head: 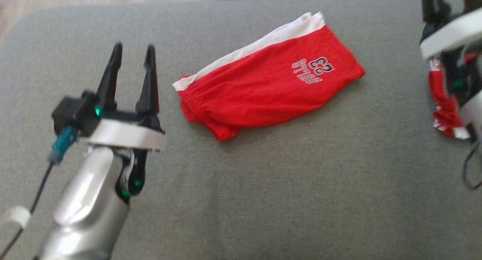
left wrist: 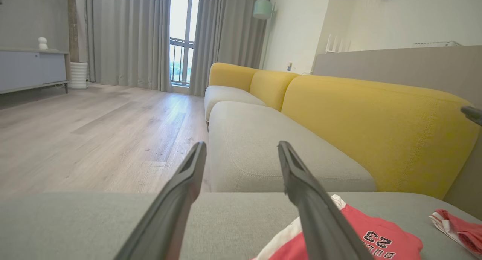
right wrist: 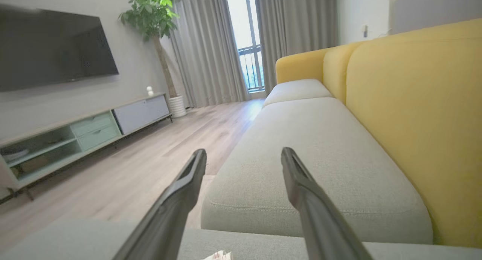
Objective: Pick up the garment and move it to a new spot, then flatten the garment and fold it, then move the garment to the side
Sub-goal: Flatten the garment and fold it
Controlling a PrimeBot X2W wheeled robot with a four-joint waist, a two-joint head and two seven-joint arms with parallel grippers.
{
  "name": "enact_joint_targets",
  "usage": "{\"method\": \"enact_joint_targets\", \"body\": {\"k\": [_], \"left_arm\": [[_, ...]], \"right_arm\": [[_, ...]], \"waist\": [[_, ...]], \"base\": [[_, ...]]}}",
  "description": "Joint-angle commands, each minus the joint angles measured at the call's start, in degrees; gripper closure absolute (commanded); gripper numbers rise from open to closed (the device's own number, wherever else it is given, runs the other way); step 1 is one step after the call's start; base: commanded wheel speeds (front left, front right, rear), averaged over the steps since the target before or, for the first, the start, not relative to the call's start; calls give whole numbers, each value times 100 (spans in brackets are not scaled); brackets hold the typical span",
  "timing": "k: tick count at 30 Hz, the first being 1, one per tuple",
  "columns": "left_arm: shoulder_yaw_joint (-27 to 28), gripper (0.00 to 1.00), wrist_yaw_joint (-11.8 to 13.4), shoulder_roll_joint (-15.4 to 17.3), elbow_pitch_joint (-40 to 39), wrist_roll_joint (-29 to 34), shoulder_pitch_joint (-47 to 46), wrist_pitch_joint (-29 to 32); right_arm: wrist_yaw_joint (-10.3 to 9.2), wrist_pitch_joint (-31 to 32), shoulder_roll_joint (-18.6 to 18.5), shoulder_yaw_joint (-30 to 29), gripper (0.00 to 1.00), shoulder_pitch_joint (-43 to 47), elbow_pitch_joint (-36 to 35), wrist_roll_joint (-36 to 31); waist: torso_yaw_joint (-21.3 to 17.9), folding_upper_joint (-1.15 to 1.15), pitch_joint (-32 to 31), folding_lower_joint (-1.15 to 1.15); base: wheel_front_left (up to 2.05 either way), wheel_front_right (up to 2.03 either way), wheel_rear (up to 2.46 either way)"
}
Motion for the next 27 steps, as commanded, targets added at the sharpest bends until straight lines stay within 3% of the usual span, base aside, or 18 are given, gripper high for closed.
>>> {"method": "enact_joint_targets", "body": {"k": [1, 7, 14, 27], "left_arm": [[428, 0, 2, 61, -255, 101, 89, -28], [933, 0, -171, -265, -426, 476, 976, -28], [1307, 0, -430, -709, -415, 980, 1766, -28], [1826, 0, -825, -1107, -337, 1551, 2127, -28]], "right_arm": [[-5, -60, 194, -382, 0, 487, -326, -229], [-5, -61, 1010, -1754, 0, 2069, -1069, -1097], [-5, -62, 1929, -2681, 0, 3564, -1758, -2115], [-5, 389, 2274, -3163, 0, 4315, -2622, -2893]], "waist": [[-171, 0, -202, 1], [-326, 0, -489, 1], [-419, 0, -772, 1], [-420, 0, -746, 1]], "base": [[0, 0, 0], [0, 0, 0], [0, 0, 0], [0, 0, 0]]}}
